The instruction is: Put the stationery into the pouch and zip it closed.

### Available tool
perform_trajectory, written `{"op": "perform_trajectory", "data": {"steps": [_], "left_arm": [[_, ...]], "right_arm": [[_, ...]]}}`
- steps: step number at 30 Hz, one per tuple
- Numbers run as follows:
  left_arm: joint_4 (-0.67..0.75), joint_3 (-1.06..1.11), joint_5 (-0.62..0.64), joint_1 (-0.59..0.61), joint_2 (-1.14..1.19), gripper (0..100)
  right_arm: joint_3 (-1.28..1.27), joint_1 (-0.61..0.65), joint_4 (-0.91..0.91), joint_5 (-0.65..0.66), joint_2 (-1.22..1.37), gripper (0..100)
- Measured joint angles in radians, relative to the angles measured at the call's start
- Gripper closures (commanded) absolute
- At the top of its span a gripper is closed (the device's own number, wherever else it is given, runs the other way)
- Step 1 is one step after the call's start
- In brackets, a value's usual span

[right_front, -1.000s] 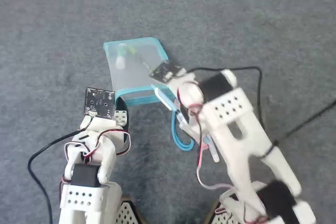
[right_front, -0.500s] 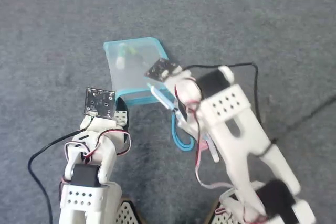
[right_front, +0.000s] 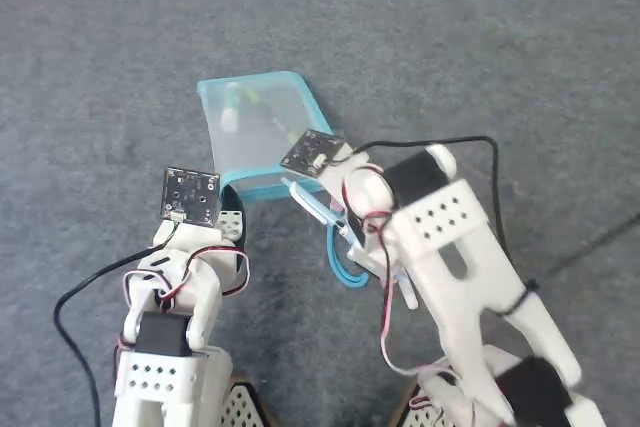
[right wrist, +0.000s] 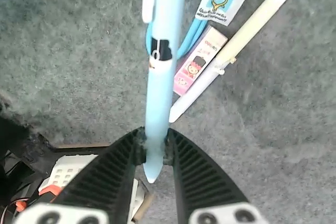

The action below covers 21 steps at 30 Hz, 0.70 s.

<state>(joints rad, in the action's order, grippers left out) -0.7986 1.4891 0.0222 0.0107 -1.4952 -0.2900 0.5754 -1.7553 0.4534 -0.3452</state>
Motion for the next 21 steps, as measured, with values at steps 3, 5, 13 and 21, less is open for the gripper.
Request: {"op": "perform_trajectory", "data": {"steps": [3, 5, 13, 21], "left_arm": [[0.000, 0.000, 0.000, 0.000, 0.000, 99], [0.000, 0.000, 0.000, 0.000, 0.000, 99], [0.000, 0.000, 0.000, 0.000, 0.000, 99], [0.000, 0.000, 0.002, 0.000, 0.000, 99]], "right_arm": [[0.069, 0.000, 0.000, -0.015, 0.101, 99.1], [0.123, 0.000, 0.000, -0.021, 0.176, 99.1], [0.410, 0.002, 0.000, -0.089, 0.448, 99.0], [0.789, 0.046, 0.000, -0.210, 0.671, 98.4]]}}
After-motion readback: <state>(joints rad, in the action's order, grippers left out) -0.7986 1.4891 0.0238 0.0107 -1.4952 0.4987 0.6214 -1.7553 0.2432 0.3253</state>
